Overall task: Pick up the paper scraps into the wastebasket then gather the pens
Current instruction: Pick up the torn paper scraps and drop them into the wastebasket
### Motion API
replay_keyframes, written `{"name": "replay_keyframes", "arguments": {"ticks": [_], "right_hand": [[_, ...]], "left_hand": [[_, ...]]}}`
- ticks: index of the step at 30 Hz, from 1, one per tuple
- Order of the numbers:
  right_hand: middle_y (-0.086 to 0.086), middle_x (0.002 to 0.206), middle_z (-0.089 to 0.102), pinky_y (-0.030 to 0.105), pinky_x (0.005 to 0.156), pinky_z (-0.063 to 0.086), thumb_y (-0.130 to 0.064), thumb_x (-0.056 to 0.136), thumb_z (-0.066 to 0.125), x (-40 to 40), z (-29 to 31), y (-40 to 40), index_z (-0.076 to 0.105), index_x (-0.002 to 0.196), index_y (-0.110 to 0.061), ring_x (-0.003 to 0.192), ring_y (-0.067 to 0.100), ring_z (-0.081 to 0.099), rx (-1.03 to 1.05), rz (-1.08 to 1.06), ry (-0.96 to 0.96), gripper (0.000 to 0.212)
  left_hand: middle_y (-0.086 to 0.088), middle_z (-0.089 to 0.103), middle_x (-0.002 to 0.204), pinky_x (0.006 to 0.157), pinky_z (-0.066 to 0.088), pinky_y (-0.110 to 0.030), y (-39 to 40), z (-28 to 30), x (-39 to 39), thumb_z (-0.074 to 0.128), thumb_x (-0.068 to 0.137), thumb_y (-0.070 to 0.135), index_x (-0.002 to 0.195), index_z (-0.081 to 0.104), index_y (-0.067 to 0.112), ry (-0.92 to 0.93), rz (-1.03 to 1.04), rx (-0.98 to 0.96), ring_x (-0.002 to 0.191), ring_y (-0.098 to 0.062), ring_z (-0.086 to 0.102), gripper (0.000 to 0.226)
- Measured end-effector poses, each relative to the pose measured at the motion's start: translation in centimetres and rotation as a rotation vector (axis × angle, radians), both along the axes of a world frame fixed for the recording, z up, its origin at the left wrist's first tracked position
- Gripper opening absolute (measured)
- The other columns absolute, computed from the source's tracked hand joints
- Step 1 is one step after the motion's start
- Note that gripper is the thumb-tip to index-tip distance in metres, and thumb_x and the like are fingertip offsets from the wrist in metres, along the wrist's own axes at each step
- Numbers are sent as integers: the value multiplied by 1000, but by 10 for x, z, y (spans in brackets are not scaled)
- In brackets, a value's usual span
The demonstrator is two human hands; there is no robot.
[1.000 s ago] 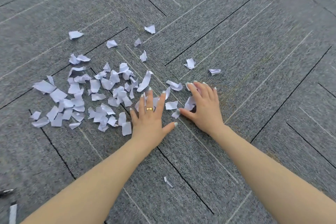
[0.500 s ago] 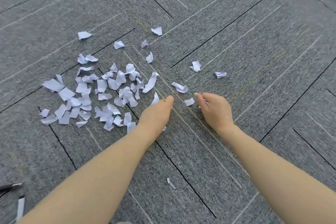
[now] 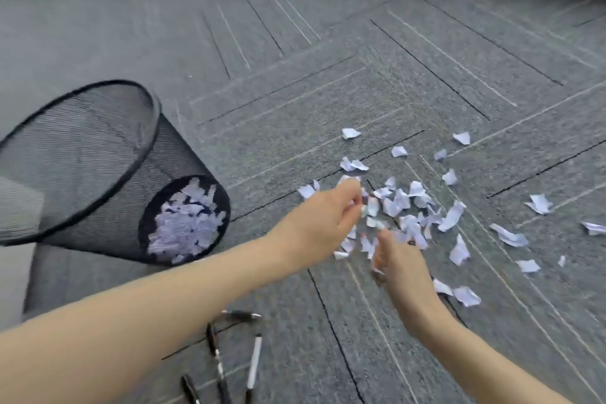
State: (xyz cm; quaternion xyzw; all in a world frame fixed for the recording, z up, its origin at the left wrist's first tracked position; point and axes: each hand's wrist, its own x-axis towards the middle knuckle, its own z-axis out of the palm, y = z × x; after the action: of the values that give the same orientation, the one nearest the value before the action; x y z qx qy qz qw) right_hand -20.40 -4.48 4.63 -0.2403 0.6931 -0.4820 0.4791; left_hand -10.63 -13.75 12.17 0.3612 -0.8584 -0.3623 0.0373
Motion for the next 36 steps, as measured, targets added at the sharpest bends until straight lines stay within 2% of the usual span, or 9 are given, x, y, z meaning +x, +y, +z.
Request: {"name": "replay_keyframes", "arguments": {"ticks": [7, 10, 13, 16, 20, 22, 24, 30, 36], "right_hand": [[-9, 42, 24, 26, 48, 21, -26, 97, 40, 138, 124, -112, 31, 54, -24, 38, 8, 23, -298, 101, -265, 44], [-2, 48, 28, 26, 46, 24, -30, 99, 35, 191, 171, -148, 33, 51, -20, 45, 12, 26, -464, 300, 42, 49], [-1, 54, 43, 26, 51, 32, -32, 98, 36, 241, 186, -184, 49, 63, -11, 50, 14, 38, -517, 443, 399, 42], [-2, 75, 55, 31, 65, 40, -39, 95, 40, 272, 176, -216, 54, 87, -14, 69, 18, 52, -321, 605, 606, 29], [15, 111, 62, 36, 83, 45, -52, 95, 28, 276, 171, -222, 58, 115, -2, 98, 26, 59, -49, 803, 706, 62], [17, 137, 47, 39, 103, 34, -52, 97, 23, 267, 179, -220, 49, 130, -3, 125, 28, 45, 10, 911, 723, 64], [13, 145, 39, 36, 109, 26, -45, 100, 18, 254, 193, -217, 44, 134, -4, 133, 25, 35, 20, 979, 668, 59], [4, 117, 62, 35, 91, 44, -33, 100, 31, 177, 215, -199, 60, 112, -9, 104, 19, 57, -77, 700, 482, 39], [-7, 101, 64, 33, 87, 48, -26, 98, 40, 28, 179, -113, 60, 100, -18, 89, 10, 61, 17, 378, 494, 22]], "left_hand": [[7, 37, 55, 52, 19, -31, -71, 103, 156, 45, 96, 14, 84, 39, 12, 98, 330, -326, 50, -7, 35, 13], [1, 48, 67, 53, 21, -31, -93, 110, 215, 40, 97, 14, 97, 43, 9, 78, 557, -315, 60, -16, 42, 6], [-17, 60, 96, 65, 34, -33, -107, 101, 249, 36, 97, 10, 117, 37, 5, -40, 688, -274, 83, -33, 56, 20], [-14, 56, 116, 79, 41, -38, -118, 87, 279, 39, 97, 19, 119, 40, 6, -205, 703, -180, 103, -34, 56, 25], [-16, 58, 118, 90, 42, -42, -134, 81, 306, 31, 99, 38, 108, 53, 8, -275, 633, -110, 109, -35, 51, 38], [-15, 59, 114, 87, 43, -41, -137, 81, 309, 33, 99, 35, 104, 55, 8, -254, 604, -151, 105, -33, 54, 35], [-12, 60, 113, 83, 44, -38, -138, 84, 303, 38, 97, 30, 107, 57, 9, -200, 576, -183, 101, -30, 56, 30], [-14, 64, 103, 80, 47, -39, -128, 99, 212, 45, 93, 16, 100, 62, 7, 80, 449, -328, 95, -33, 59, 20], [-13, 65, 98, 80, 47, -40, -81, 74, 106, 50, 89, 8, 96, 65, 4, 245, 101, -511, 94, -32, 58, 17]]}}
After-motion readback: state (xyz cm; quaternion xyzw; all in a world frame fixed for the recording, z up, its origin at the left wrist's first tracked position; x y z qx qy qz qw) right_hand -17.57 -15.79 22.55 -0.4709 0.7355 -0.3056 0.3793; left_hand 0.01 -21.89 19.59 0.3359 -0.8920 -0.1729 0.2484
